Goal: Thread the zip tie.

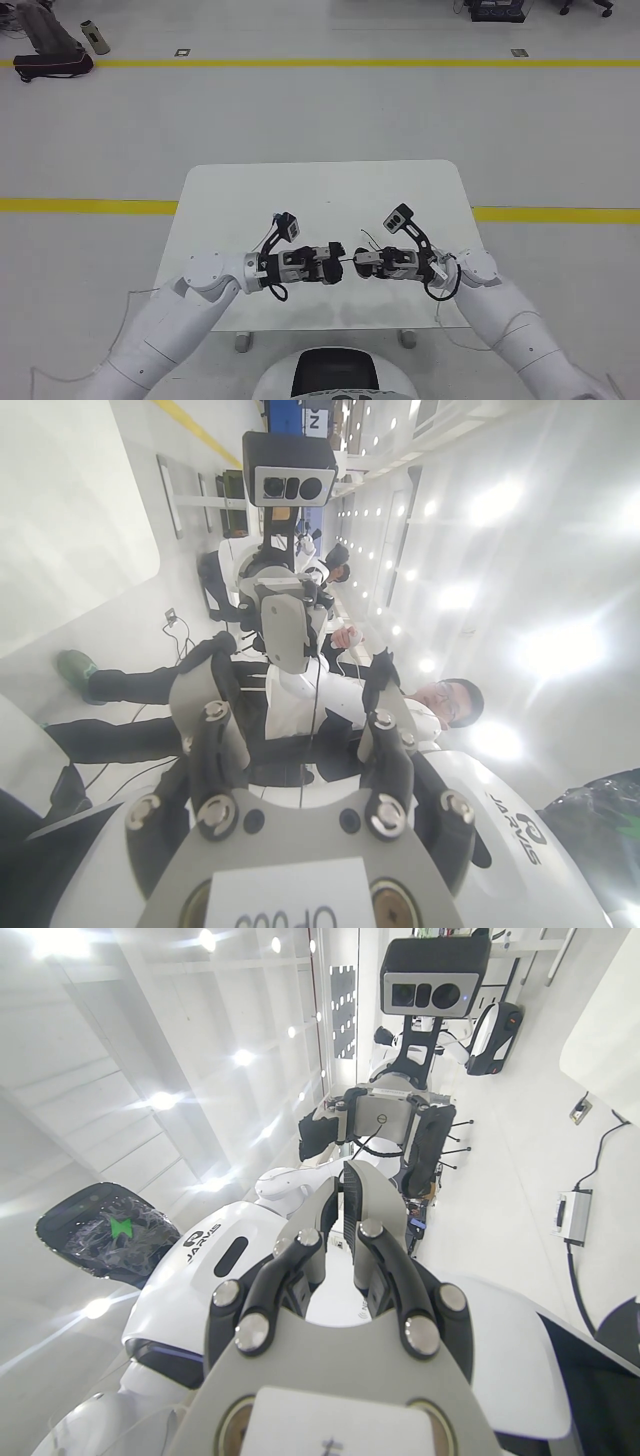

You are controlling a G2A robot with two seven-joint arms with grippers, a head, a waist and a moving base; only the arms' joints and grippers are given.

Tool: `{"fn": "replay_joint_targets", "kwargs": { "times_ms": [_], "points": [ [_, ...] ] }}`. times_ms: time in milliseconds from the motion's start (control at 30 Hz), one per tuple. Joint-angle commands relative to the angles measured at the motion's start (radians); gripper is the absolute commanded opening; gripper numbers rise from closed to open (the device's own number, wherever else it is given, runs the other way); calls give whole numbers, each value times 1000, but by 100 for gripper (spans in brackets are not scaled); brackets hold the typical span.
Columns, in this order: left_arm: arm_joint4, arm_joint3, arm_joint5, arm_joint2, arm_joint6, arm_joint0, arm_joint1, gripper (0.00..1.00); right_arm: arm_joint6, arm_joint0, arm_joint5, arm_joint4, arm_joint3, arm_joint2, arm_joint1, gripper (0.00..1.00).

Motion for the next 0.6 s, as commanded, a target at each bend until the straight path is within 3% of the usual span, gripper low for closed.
{"fn": "replay_joint_targets", "kwargs": {
  "times_ms": [0,567],
  "points": [
    [0,0,-1,3,0,-1,0,50,-1,1,-1,-1,2,-2,-2,0],
    [-3,3,0,7,-1,-4,2,45,-21,7,11,-23,12,-6,-11,0]
  ]
}}
